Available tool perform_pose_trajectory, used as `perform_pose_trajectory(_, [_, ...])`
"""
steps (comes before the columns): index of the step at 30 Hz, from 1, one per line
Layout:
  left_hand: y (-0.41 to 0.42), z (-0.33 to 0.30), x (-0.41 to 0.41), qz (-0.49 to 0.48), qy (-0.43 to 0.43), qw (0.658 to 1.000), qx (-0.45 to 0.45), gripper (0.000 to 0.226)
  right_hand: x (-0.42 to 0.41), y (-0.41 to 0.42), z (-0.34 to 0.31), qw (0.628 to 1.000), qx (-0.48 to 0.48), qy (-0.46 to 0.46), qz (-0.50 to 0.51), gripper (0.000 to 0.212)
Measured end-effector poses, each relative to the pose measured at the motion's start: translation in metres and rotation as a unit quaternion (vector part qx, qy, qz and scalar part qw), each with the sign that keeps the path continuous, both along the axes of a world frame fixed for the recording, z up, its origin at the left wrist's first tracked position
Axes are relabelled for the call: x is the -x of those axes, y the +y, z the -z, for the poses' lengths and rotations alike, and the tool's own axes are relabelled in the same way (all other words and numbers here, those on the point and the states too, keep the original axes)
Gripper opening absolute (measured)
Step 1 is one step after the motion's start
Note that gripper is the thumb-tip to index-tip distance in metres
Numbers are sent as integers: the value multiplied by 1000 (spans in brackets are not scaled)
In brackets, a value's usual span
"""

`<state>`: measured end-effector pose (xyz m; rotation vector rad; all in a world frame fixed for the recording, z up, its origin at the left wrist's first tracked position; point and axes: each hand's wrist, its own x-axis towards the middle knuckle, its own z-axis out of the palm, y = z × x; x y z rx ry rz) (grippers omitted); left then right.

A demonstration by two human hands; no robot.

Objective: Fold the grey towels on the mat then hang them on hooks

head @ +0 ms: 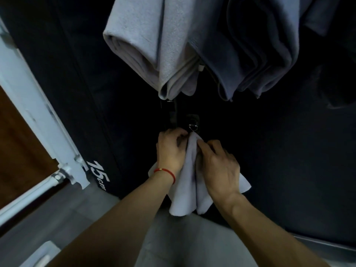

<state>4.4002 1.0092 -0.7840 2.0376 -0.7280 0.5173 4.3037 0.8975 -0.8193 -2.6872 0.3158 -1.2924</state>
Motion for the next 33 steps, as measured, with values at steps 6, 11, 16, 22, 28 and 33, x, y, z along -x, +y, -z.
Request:
perform_pose_trajectory(6, [4,19,2,18,-19,998,-62,21,3,16,4,996,-69,49,33,47])
perform_pose_trajectory(11, [1,10,24,63,201,977,24,29,1,23,7,927,-337,73,-147,44])
perform_pose_trajectory(16, [1,21,34,73,228,971,17,49,6,25,23,875,-435,108,-184,59])
perform_pose_trajectory(22, [6,30,36,91,310,946,-2,57,30,7,41,859,-432,205,-184,53])
perform_pose_trajectory(28, [29,36,35,132,381,914,-38,82,55,-11,38,837,-420,313,-154,48])
perform_pose_trajectory(33, [49,35,54,117,336,928,-107,83,80,-11,34,844,-369,377,-102,72])
